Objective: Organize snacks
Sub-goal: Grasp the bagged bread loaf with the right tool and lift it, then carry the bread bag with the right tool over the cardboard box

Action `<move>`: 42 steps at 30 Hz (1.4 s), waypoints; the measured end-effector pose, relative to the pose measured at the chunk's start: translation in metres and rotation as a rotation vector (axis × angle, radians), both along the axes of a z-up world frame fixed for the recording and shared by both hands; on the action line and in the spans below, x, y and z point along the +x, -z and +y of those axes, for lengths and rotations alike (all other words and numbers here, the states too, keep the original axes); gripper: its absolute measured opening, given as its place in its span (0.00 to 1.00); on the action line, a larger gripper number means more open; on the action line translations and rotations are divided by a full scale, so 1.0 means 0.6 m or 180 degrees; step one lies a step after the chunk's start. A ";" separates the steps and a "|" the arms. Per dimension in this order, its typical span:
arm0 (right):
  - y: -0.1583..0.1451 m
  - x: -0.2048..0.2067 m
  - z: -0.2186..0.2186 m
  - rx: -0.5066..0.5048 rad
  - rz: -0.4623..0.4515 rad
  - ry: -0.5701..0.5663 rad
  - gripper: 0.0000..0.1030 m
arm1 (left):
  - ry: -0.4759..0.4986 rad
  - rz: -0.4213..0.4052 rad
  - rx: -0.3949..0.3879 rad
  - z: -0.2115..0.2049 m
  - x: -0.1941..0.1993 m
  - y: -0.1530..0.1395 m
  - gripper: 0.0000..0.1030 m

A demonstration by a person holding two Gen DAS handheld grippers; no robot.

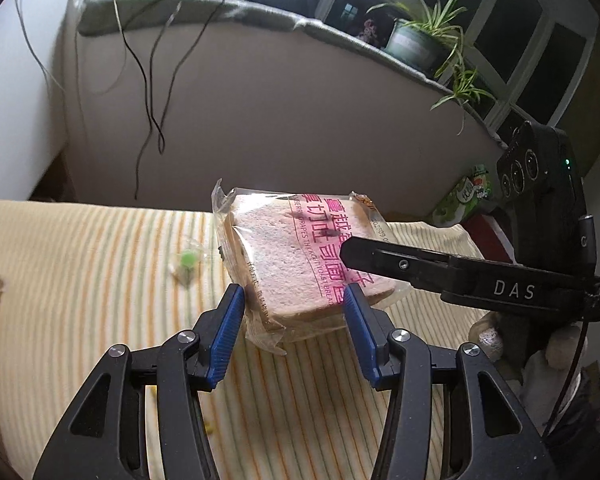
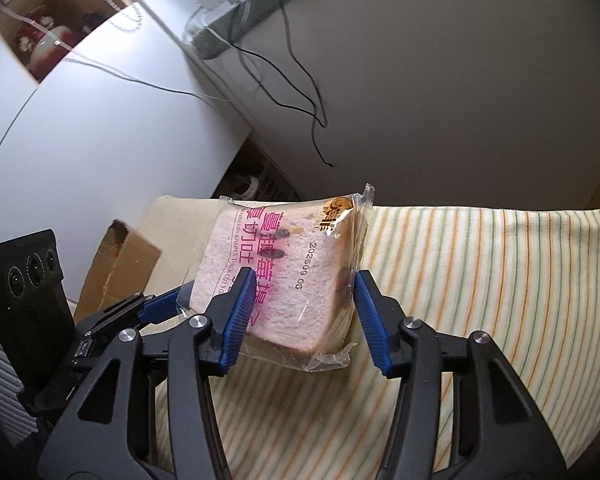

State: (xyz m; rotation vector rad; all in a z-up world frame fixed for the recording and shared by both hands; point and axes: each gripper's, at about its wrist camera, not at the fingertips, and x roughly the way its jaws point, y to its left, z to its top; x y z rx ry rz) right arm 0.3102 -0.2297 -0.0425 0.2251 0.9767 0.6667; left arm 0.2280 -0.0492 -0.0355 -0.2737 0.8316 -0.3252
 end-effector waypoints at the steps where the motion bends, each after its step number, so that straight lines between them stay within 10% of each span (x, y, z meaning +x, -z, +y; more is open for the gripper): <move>1: -0.007 -0.009 0.003 0.0003 -0.0025 -0.0017 0.52 | -0.0012 -0.0022 0.0005 0.005 -0.006 -0.003 0.48; 42: -0.091 -0.192 0.442 -0.0125 -0.0476 -0.1425 0.52 | -0.1424 -0.0340 0.0087 0.351 -0.274 -0.043 0.48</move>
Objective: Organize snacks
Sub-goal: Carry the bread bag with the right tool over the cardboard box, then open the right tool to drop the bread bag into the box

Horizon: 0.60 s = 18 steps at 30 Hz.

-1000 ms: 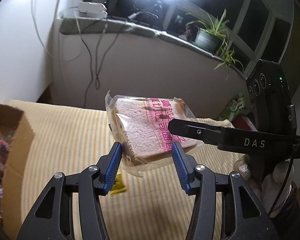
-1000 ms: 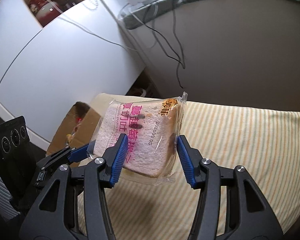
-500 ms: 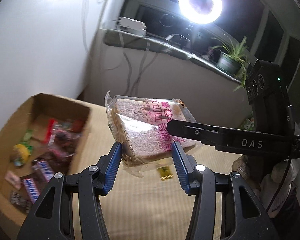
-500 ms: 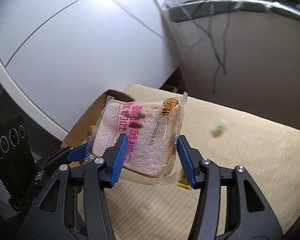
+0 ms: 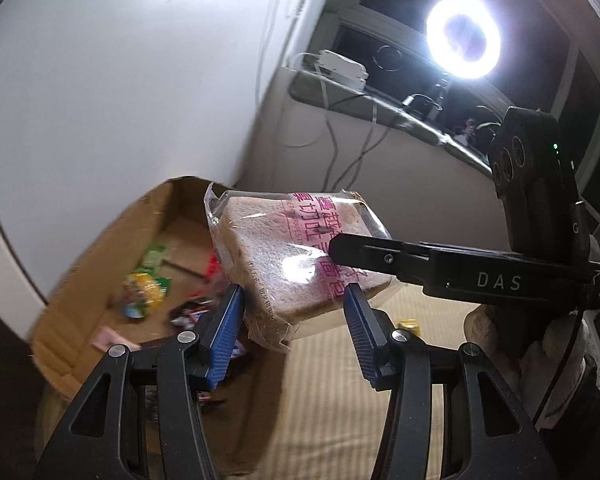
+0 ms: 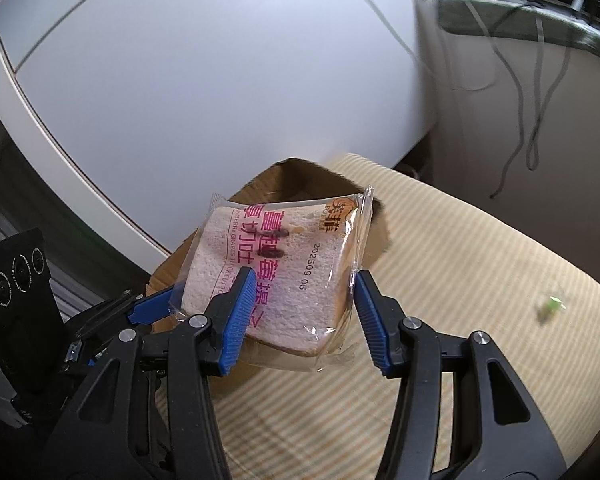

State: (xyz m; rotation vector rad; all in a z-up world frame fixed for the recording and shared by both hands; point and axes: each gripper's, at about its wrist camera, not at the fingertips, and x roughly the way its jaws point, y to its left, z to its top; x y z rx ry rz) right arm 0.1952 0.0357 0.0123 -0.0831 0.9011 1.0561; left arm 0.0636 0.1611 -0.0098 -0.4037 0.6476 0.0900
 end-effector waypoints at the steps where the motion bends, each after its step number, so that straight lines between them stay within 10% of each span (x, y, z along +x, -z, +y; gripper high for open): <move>1: 0.002 -0.002 0.008 -0.0005 -0.0007 -0.0024 0.52 | -0.0024 0.0004 -0.0008 0.005 -0.002 0.001 0.48; 18: 0.038 0.000 0.113 -0.0204 -0.0127 -0.0167 0.54 | -0.0348 0.0166 0.0084 0.063 -0.028 0.035 0.48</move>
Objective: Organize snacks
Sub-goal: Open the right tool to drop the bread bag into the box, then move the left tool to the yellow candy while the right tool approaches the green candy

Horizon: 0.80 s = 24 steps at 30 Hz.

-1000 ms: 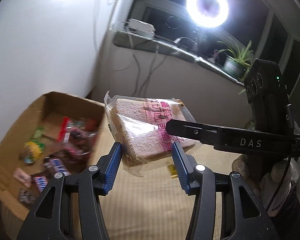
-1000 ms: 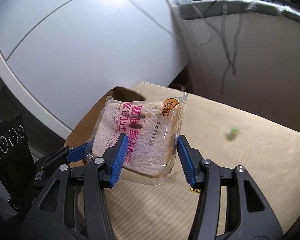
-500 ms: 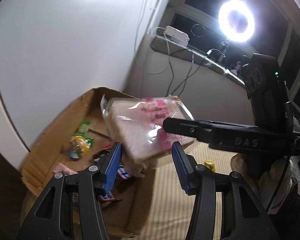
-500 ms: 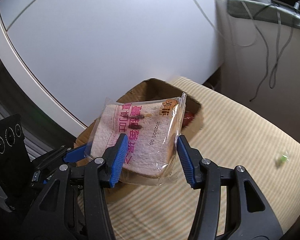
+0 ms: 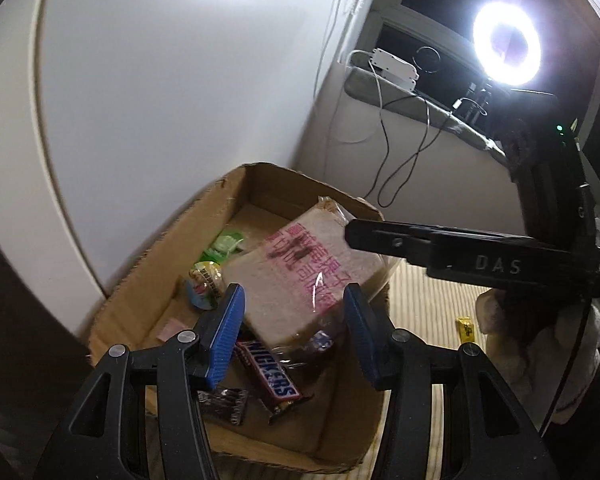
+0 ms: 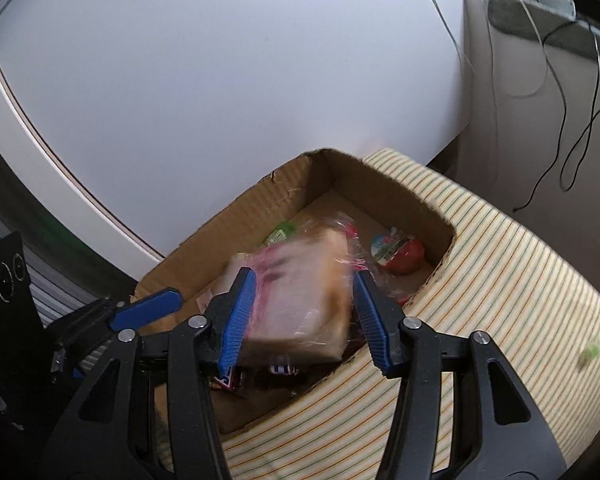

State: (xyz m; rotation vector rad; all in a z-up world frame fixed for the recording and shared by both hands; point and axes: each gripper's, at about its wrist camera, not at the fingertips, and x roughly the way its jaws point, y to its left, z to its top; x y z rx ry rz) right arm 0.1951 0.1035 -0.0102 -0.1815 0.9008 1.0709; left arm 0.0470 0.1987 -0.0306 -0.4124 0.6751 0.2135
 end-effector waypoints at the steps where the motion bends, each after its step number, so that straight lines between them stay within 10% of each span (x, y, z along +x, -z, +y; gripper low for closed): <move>1: -0.003 0.000 0.000 0.0004 -0.0013 -0.0002 0.56 | -0.0008 -0.0010 0.0000 0.000 -0.003 -0.002 0.48; 24: -0.041 0.007 -0.164 -0.0007 -0.0704 0.0503 0.61 | 0.0456 -0.0350 0.0309 -0.142 -0.021 -0.061 0.48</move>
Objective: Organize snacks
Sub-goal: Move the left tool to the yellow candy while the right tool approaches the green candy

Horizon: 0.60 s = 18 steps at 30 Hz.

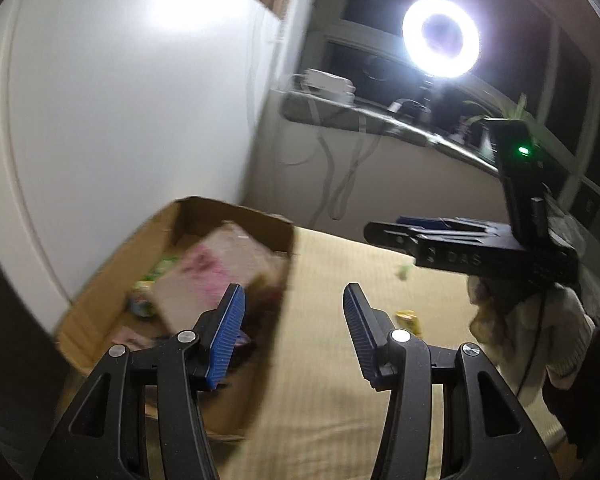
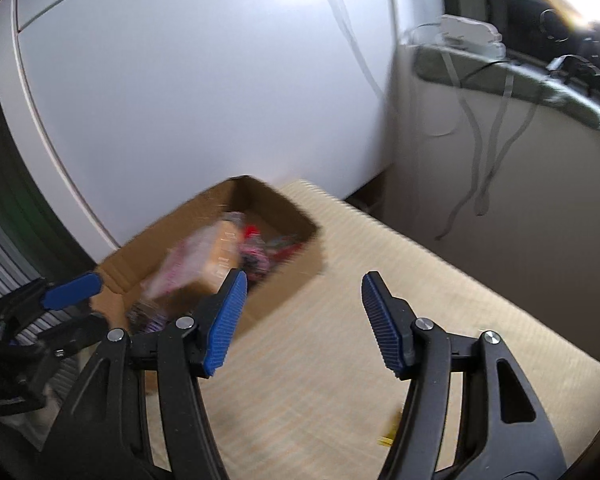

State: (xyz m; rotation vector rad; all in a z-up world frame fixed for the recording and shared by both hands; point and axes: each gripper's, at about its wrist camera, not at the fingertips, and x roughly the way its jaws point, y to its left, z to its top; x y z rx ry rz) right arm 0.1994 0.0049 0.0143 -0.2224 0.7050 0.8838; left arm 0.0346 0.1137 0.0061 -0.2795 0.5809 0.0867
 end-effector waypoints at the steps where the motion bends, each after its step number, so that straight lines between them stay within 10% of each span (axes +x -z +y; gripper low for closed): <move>1: 0.001 0.005 -0.012 -0.0024 -0.0024 0.0053 0.61 | 0.0078 0.0012 0.0006 -0.014 0.006 0.002 0.48; 18: 0.081 0.111 -0.161 -0.0333 0.0042 0.0530 0.61 | 0.0813 0.0523 -0.0245 -0.166 0.126 0.091 0.45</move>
